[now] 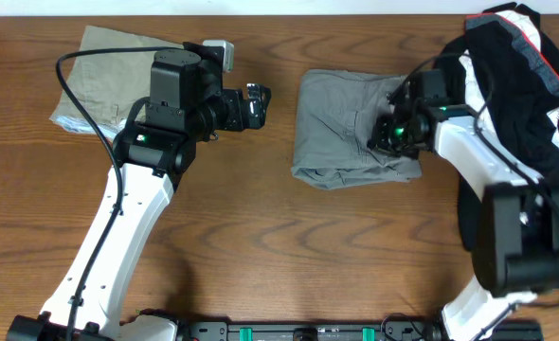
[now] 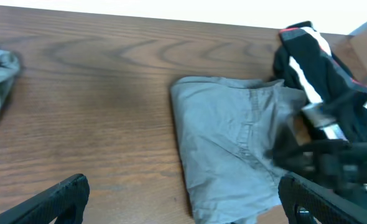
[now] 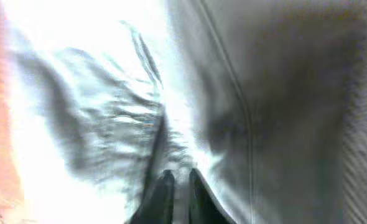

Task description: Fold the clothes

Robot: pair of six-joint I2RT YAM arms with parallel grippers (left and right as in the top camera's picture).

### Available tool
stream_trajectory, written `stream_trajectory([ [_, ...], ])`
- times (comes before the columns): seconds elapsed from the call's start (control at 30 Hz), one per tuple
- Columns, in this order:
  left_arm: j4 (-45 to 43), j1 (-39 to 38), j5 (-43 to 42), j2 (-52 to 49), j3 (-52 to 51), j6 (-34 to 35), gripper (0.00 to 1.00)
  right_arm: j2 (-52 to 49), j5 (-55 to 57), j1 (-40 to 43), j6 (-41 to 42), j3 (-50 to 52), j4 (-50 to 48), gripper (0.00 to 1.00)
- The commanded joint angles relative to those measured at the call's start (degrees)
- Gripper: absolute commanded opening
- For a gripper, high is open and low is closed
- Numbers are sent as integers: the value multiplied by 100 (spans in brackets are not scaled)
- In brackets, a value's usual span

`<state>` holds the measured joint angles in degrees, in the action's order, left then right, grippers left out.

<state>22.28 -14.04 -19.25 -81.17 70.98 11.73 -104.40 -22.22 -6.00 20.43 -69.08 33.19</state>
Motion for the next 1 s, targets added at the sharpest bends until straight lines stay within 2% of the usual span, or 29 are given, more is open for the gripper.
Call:
stream_trajectory([
  [0.0, 35, 4, 356, -50, 50, -120, 98, 780, 505, 153, -142, -24, 96, 33],
  [0.07, 94, 4, 483, -50, 50, -118, 98, 911, 855, 247, -304, -24, 203, 51],
  [0.17, 175, 4, 634, -50, 48, -120, 98, 833, 892, 426, -625, -22, 358, 62],
  [0.33, 282, 4, 868, -50, 46, -122, 98, 363, 892, 619, -876, -11, 455, 69],
  [0.67, 426, 4, 966, -219, 35, -118, 98, -553, 732, 667, -1261, -11, 146, 75],
  [0.73, 424, 4, 966, -299, 35, -116, 98, -682, 682, 669, -1252, -11, 90, 72],
  [0.8, 426, 4, 966, -378, 35, -116, 98, -804, 577, 667, -1209, -11, 61, 63],
  [0.87, 428, 4, 964, -455, 35, -116, 98, -922, 437, 647, -1102, -11, 33, 49],
  [0.93, 424, 4, 964, -509, 35, -116, 98, -1036, 310, 553, -1091, -9, 17, 29],
  [0.97, 424, 4, 964, -522, 35, -116, 98, -1078, 310, 479, -1080, -7, 22, 25],
])
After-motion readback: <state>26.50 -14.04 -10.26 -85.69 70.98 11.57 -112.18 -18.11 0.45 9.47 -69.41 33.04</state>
